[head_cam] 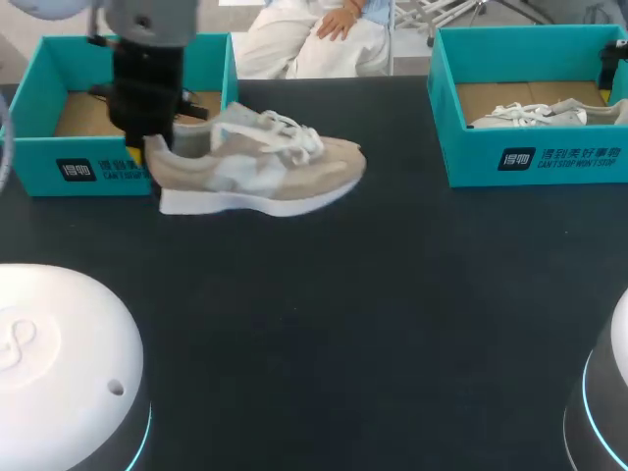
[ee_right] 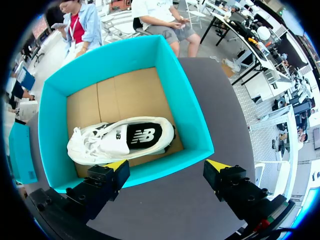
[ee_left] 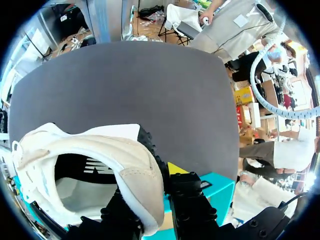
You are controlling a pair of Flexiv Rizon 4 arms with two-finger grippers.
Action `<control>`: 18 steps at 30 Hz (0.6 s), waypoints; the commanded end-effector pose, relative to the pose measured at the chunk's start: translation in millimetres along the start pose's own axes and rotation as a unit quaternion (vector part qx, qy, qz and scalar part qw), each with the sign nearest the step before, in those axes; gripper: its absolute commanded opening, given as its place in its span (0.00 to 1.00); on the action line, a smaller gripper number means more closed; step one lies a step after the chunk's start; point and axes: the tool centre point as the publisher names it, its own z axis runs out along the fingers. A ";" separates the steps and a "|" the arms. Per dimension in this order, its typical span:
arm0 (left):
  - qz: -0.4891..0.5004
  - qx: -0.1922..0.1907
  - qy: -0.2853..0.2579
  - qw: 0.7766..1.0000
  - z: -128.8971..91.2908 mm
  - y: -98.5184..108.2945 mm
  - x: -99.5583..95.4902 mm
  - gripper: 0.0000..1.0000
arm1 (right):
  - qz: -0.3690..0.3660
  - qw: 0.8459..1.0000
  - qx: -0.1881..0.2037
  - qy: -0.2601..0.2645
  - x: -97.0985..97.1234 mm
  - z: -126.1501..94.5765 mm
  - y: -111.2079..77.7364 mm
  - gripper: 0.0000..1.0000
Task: Take the shoe out of the shoebox, open the shoe tongue, remove and reinsert the insole, then place the shoe into the shoebox
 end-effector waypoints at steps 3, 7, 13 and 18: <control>0.016 0.014 -0.001 1.000 -2.4 -8.0 -66.4 0.00 | 0.001 1.000 -0.001 0.000 0.0 0.0 -1.1 1.00; 0.035 0.006 -0.013 0.999 -5.9 -24.3 -100.9 0.00 | 0.001 1.000 -0.001 0.000 0.0 0.0 -1.1 1.00; 0.057 0.002 -0.004 0.998 -0.2 -35.7 -145.2 0.00 | 0.001 1.000 -0.001 0.000 0.0 0.0 -1.1 1.00; 0.066 -0.009 -0.004 0.998 5.9 -44.7 -159.0 0.00 | 0.001 1.000 -0.001 0.000 0.0 0.0 -1.1 1.00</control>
